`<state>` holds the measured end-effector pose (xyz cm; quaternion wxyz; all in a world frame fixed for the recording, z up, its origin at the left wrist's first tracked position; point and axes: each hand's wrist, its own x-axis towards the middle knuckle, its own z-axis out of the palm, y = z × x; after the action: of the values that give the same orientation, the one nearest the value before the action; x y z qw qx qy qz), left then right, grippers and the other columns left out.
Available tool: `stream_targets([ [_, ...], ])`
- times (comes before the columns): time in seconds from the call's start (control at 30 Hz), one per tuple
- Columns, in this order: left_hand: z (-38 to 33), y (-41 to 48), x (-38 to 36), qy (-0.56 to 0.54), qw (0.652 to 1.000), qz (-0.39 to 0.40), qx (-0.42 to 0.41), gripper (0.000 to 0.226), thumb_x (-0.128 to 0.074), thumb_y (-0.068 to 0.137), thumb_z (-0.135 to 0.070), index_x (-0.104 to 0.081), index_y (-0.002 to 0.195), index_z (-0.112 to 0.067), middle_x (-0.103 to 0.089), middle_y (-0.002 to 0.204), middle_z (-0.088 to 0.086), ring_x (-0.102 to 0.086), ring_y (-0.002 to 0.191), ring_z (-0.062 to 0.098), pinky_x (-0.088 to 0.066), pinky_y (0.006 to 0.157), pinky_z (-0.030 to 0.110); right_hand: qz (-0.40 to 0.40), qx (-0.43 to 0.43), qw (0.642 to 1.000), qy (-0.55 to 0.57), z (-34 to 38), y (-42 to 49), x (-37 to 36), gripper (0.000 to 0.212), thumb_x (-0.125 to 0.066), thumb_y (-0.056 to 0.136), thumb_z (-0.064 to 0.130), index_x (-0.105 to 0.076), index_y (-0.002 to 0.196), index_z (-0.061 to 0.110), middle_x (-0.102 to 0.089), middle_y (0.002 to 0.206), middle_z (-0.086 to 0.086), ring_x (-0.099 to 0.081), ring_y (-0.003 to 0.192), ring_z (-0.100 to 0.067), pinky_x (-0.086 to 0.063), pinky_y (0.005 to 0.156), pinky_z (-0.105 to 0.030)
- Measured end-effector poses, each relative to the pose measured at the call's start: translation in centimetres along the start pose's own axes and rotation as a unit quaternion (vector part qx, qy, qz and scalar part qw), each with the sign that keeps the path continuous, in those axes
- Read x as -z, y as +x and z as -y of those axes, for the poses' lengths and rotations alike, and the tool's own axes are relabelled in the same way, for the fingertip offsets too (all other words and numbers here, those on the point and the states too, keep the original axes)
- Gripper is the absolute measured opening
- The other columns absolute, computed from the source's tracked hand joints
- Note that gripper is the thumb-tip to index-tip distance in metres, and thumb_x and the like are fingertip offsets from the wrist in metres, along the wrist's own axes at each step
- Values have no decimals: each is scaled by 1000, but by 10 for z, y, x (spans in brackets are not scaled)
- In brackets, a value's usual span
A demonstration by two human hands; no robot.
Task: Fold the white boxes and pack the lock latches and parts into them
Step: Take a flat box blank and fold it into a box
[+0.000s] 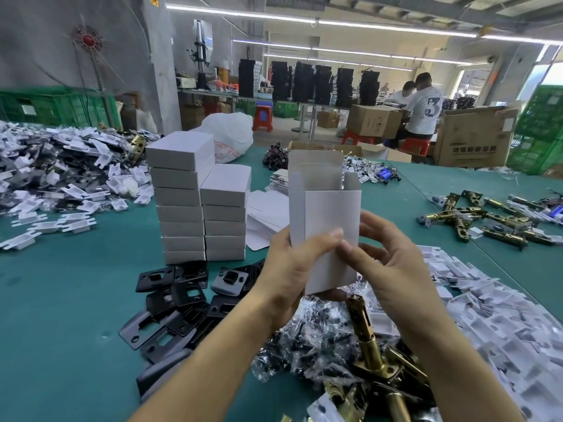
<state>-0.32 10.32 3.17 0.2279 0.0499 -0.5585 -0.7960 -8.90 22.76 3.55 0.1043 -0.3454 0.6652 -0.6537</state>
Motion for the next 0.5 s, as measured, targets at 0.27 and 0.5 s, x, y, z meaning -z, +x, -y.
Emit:
stream_targets([
  [0.27,3,-1,0,42,999,-12,-19,28,-73,74,-25,-66,100,-19,-74,80,-4,-73,70,29,-52,39,29,7,-37,997,63,-1,-1,5,54,-80,59,36,-68,109,21,-74,92,-12,-72,85,-23,-57,68,-26],
  [0.5,13,8,9,8,993,-116,-8,23,-79,85,-22,-67,104,-25,-75,93,5,-73,70,24,-53,42,29,48,-82,967,-238,5,-4,12,39,-77,78,43,-62,114,39,-68,95,6,-68,84,-9,-57,78,-33],
])
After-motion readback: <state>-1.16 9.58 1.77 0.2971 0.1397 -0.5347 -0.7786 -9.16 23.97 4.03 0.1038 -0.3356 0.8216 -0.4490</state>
